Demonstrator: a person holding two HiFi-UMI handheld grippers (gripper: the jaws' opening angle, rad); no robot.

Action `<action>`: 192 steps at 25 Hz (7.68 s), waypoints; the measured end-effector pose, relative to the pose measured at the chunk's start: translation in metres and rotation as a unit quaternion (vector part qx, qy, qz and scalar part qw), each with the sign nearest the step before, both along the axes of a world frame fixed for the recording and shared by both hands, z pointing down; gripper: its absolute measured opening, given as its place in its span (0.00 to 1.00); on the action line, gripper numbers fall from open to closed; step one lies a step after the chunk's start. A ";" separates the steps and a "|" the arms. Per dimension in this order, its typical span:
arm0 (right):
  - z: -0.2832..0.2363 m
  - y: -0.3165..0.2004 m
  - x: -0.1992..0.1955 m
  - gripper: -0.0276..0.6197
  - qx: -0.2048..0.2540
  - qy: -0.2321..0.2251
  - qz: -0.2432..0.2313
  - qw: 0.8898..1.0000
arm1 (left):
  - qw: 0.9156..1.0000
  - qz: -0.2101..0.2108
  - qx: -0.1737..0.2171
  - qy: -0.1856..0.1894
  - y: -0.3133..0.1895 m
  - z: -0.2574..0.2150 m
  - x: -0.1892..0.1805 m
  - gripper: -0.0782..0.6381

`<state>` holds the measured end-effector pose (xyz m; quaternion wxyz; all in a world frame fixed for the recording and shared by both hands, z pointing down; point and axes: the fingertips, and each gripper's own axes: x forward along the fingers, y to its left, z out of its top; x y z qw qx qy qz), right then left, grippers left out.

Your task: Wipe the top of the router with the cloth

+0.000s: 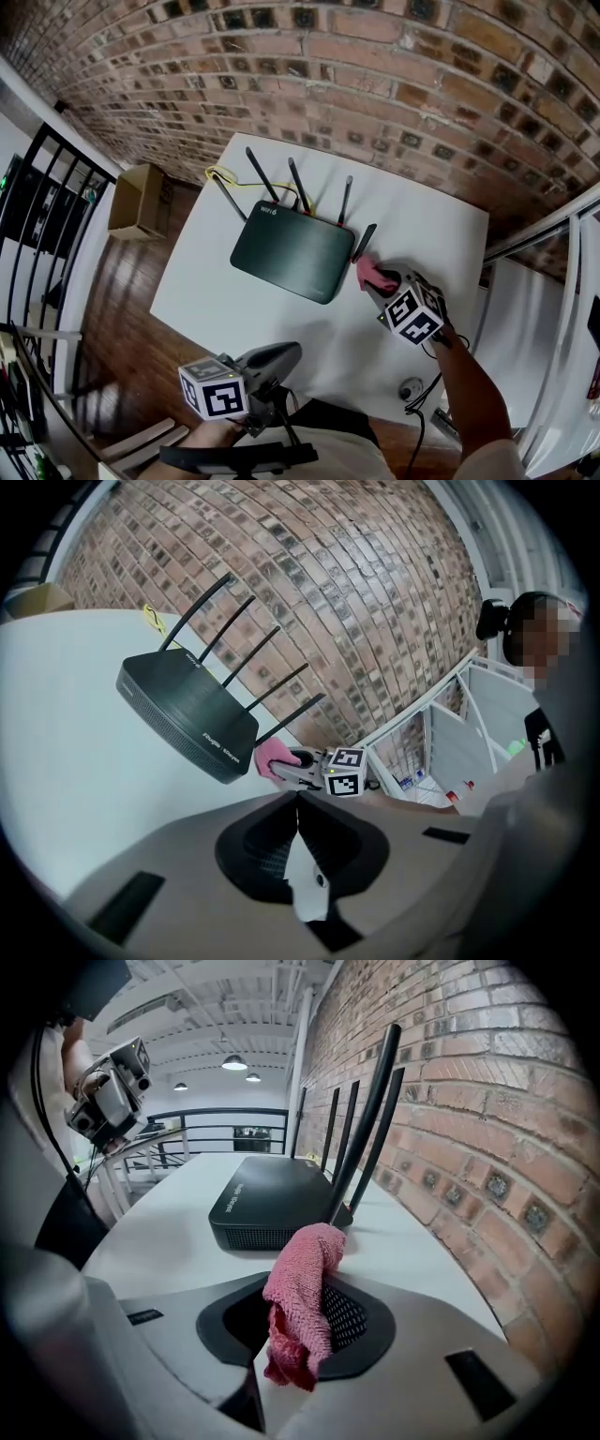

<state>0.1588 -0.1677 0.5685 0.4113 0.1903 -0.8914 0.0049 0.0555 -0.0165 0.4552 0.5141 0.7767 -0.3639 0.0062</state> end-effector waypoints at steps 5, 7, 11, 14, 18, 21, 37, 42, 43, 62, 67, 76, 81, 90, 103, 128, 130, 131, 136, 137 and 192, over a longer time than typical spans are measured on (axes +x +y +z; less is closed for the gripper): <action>0.000 0.017 -0.011 0.24 -0.008 -0.011 -0.019 1.000 | 1.000 0.001 0.001 -0.001 0.001 -0.001 0.004 0.11; -0.001 0.013 -0.012 0.24 0.011 -0.003 -0.008 1.000 | 1.000 -0.001 0.002 0.000 0.001 -0.002 0.005 0.11; -0.010 -0.001 -0.008 0.24 0.048 -0.001 0.037 0.998 | 1.000 -0.001 0.002 -0.003 0.003 -0.001 0.005 0.11; -0.013 -0.004 -0.004 0.24 0.068 0.004 0.060 0.996 | 1.000 -0.002 0.001 -0.004 0.005 0.000 0.004 0.11; -0.005 -0.008 -0.004 0.24 0.092 0.036 0.084 0.992 | 1.000 -0.004 0.000 -0.007 0.006 0.000 0.003 0.11; 0.001 -0.001 -0.013 0.24 0.085 0.044 0.081 0.992 | 1.000 -0.004 0.000 -0.008 0.006 -0.001 0.004 0.11; 0.000 0.057 -0.032 0.24 0.044 0.018 0.046 0.998 | 1.000 -0.017 0.005 -0.003 0.006 -0.001 -0.006 0.11; -0.003 0.076 -0.037 0.24 0.036 0.018 0.041 0.998 | 1.000 -0.019 0.003 0.000 0.007 0.001 -0.012 0.11; -0.005 0.080 -0.039 0.24 0.034 0.017 0.042 0.998 | 1.000 -0.018 0.002 0.005 0.008 0.002 -0.013 0.11; -0.031 0.122 -0.103 0.24 0.003 -0.015 0.135 0.991 | 0.998 0.051 -0.004 0.039 0.002 0.012 -0.090 0.11; -0.034 0.121 -0.116 0.24 0.002 -0.004 0.185 0.983 | 0.997 0.069 -0.006 0.046 0.003 0.013 -0.115 0.11; -0.029 0.121 -0.113 0.24 0.013 0.030 0.325 0.945 | 0.991 0.132 0.012 0.003 -0.001 0.023 -0.147 0.11; -0.019 0.115 -0.099 0.24 0.020 0.048 0.439 0.897 | 0.988 0.156 0.005 0.001 -0.001 0.033 -0.164 0.11; -0.003 0.109 -0.118 0.24 0.004 0.076 0.530 0.845 | 0.983 0.185 0.002 -0.001 0.002 0.039 -0.192 0.11; -0.003 0.092 -0.199 0.24 -0.017 0.054 0.499 0.865 | 0.986 0.169 0.005 0.001 -0.005 0.039 -0.227 0.11; 0.002 0.071 -0.358 0.25 -0.081 -0.043 0.308 0.947 | 0.994 0.112 0.001 0.009 0.006 0.036 -0.273 0.11; -0.004 0.073 -0.368 0.25 -0.085 -0.057 0.271 0.957 | 0.994 0.105 0.003 0.010 0.006 0.035 -0.278 0.11; -0.009 0.074 -0.372 0.25 -0.084 -0.063 0.254 0.962 | 0.995 0.101 0.005 0.009 0.005 0.034 -0.281 0.11; -0.044 0.070 -0.368 0.25 -0.048 -0.074 0.187 0.978 | 0.996 0.083 0.009 0.018 0.003 0.029 -0.288 0.11; -0.054 0.065 -0.363 0.25 -0.033 -0.070 0.179 0.981 | 0.997 0.079 0.010 0.019 0.003 0.028 -0.289 0.11; -0.023 0.045 -0.326 0.23 0.023 0.120 -0.137 0.983 | 0.997 0.047 0.016 0.057 -0.025 0.014 -0.214 0.11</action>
